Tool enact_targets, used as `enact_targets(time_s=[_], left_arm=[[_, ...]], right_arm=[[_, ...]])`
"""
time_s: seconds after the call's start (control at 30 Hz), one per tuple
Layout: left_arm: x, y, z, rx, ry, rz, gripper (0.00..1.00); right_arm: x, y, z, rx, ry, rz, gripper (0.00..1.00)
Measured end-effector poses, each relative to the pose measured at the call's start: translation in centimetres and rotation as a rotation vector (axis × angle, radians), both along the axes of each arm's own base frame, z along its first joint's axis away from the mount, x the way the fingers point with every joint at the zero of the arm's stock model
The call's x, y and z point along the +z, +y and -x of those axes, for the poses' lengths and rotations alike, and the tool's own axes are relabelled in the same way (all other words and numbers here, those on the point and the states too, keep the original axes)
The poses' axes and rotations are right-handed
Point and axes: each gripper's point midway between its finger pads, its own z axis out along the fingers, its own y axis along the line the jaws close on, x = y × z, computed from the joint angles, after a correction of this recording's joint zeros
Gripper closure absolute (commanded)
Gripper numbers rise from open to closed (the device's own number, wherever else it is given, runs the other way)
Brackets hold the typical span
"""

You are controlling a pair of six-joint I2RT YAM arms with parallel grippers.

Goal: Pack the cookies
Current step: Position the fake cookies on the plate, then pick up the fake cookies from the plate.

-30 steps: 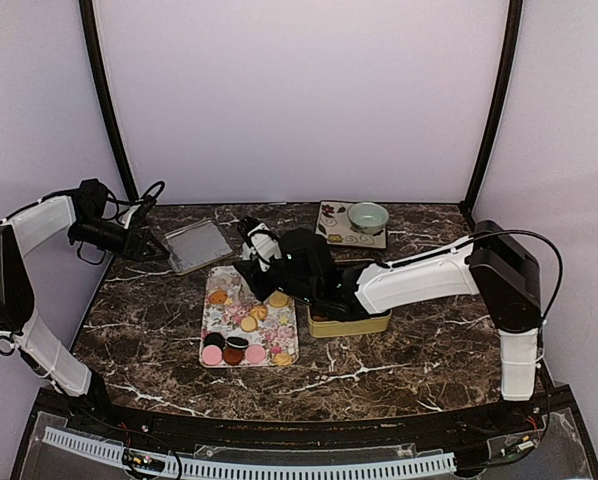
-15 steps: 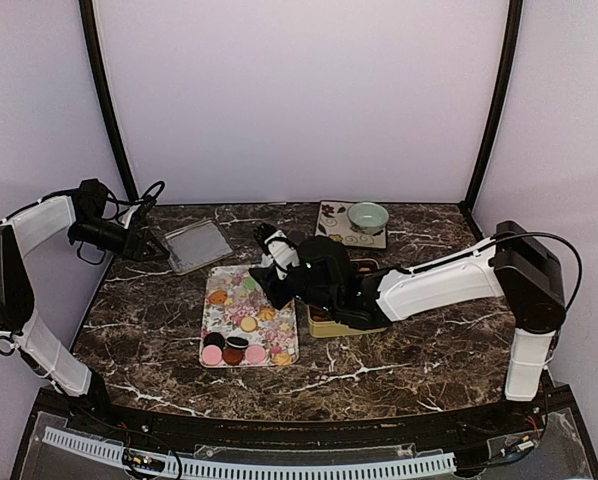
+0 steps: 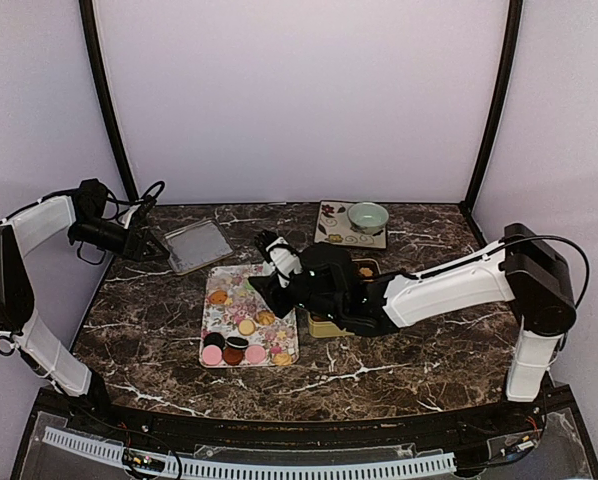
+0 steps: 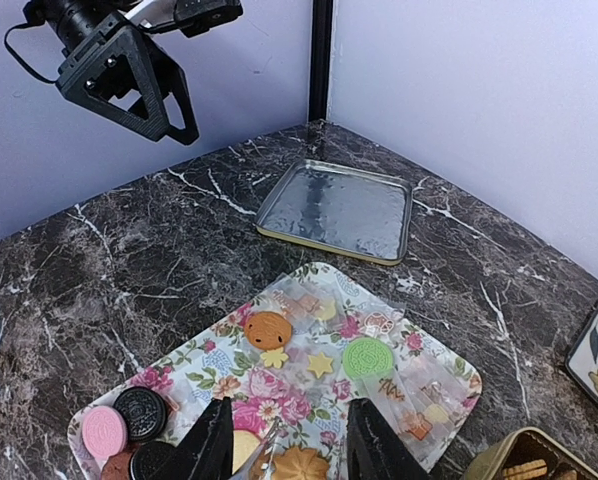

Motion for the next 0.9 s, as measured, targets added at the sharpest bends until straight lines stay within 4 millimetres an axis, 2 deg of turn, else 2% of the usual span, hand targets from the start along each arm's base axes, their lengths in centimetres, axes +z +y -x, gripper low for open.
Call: enact_targets(time_s=[0.2, 0.5, 0.77, 0.9], left_arm=[[0.02, -0.02, 0.01, 0.000, 0.000, 0.001, 0.09], [0.08, -0.09, 0.02, -0.002, -0.001, 0.007, 0.09], [0.08, -0.09, 0.03, -0.003, -0.001, 0.006, 0.09], [0.08, -0.09, 0.03, -0.003, 0.000, 0.007, 0.09]], right_arm=[[-0.09, -1.11, 0.44, -0.014, 0.009, 0.006, 0.59], [-0.19, -1.09, 0.71, -0.011, 0.013, 0.015, 0.59], [-0.12, -0.73, 0.55, -0.010, 0.011, 0.026, 0.70], [-0.09, -0.80, 0.42, -0.015, 0.002, 0.035, 0.71]])
